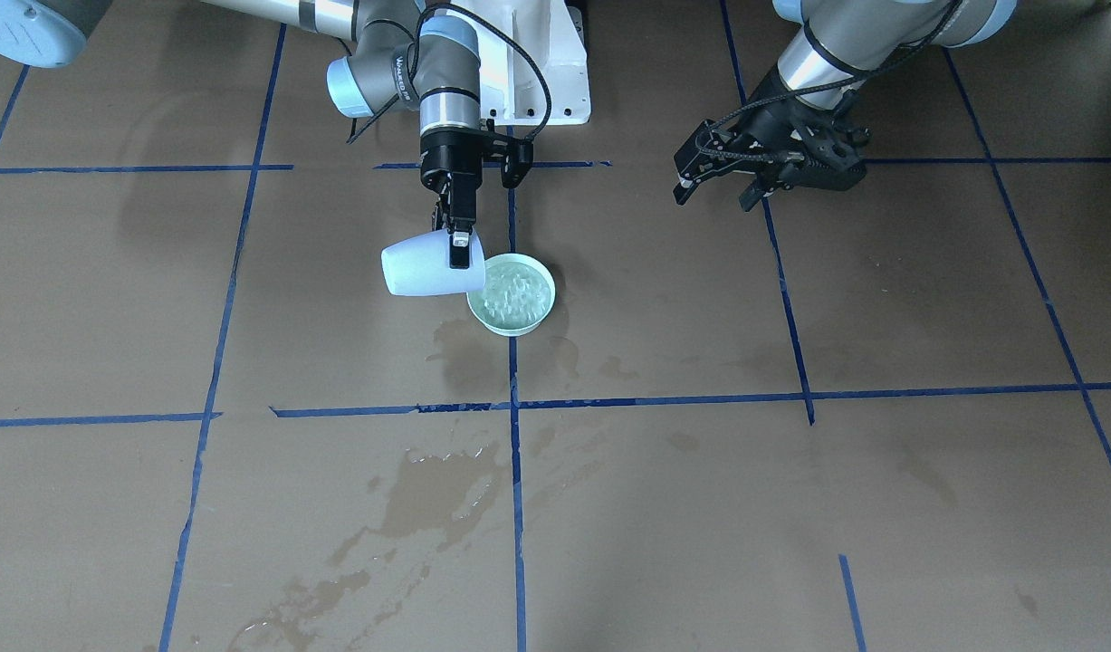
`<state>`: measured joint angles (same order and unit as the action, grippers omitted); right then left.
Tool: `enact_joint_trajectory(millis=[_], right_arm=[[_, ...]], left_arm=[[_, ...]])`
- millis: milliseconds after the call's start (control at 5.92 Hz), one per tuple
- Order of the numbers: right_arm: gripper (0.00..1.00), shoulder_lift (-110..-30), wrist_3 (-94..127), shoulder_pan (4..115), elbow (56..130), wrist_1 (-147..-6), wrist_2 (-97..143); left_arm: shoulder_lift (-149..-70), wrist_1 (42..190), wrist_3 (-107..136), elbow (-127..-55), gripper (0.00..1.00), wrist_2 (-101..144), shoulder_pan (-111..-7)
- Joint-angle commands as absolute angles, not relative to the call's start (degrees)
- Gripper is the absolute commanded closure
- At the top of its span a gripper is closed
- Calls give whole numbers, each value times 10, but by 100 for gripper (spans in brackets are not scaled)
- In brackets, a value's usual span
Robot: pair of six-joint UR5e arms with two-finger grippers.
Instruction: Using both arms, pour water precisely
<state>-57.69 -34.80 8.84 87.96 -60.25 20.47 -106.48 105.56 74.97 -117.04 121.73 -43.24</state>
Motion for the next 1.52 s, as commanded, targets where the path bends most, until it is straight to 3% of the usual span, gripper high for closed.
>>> enact_joint_trajectory(millis=[0,844,1351], right_arm=[[99,-577,-346,79,878,-599,181],[98,-569,-27,88,896,-588,204],[100,-617,283,90,941,-588,209]], left_arm=[[-1063,1056,750,-1174,0,1217,-432],[-1059,1056,751,-1176,0,1217,-432],[-1059,1056,751,-1179,0,1217,-432]])
